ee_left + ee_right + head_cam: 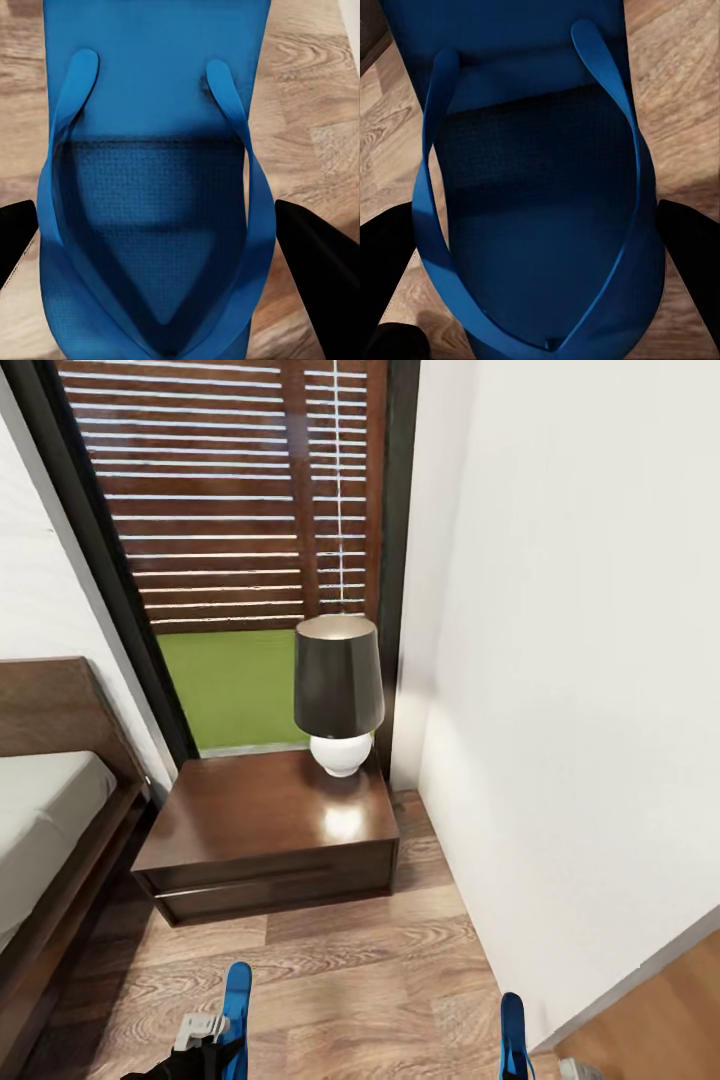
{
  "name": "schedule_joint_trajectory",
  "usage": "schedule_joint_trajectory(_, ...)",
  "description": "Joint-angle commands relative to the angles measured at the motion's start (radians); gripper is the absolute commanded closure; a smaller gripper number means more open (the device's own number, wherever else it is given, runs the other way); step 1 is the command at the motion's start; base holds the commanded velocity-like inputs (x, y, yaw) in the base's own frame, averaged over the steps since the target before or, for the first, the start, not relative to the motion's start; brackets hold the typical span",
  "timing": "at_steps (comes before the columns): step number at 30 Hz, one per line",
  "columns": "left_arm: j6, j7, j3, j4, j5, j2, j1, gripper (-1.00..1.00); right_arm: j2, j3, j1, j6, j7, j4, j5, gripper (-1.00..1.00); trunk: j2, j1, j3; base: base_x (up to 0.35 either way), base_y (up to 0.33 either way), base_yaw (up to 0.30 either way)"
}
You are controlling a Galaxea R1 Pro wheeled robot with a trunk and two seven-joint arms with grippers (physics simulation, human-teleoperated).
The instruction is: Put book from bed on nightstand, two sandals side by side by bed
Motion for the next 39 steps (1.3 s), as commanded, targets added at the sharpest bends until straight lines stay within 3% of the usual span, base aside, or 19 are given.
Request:
schedule_joint_trajectory(1,-0.006,-0.005,0.008,0.0,-0.01,0.0,-0.001,1.0,0.0,-0.007,-0.001,0.011,0.007,0.0,-0.003,1.0,0.0,0.0,-0.001,0.108,0.0,0.0)
schedule_joint_trajectory(9,-0.006,-0.005,0.008,0.0,-0.009,0.0,-0.001,1.0,0.001,-0.007,-0.001,0.011,0.007,0.0,-0.003,1.0,0.0,0.0,-0.001,0.024,0.0,0.088)
schedule_joint_trajectory(39,-0.006,-0.005,0.008,0.0,-0.009,0.0,-0.001,1.0,0.001,-0.007,-0.001,0.011,0.005,0.0,-0.005,1.0,0.0,0.0,-0.001,0.0,0.0,0.289)
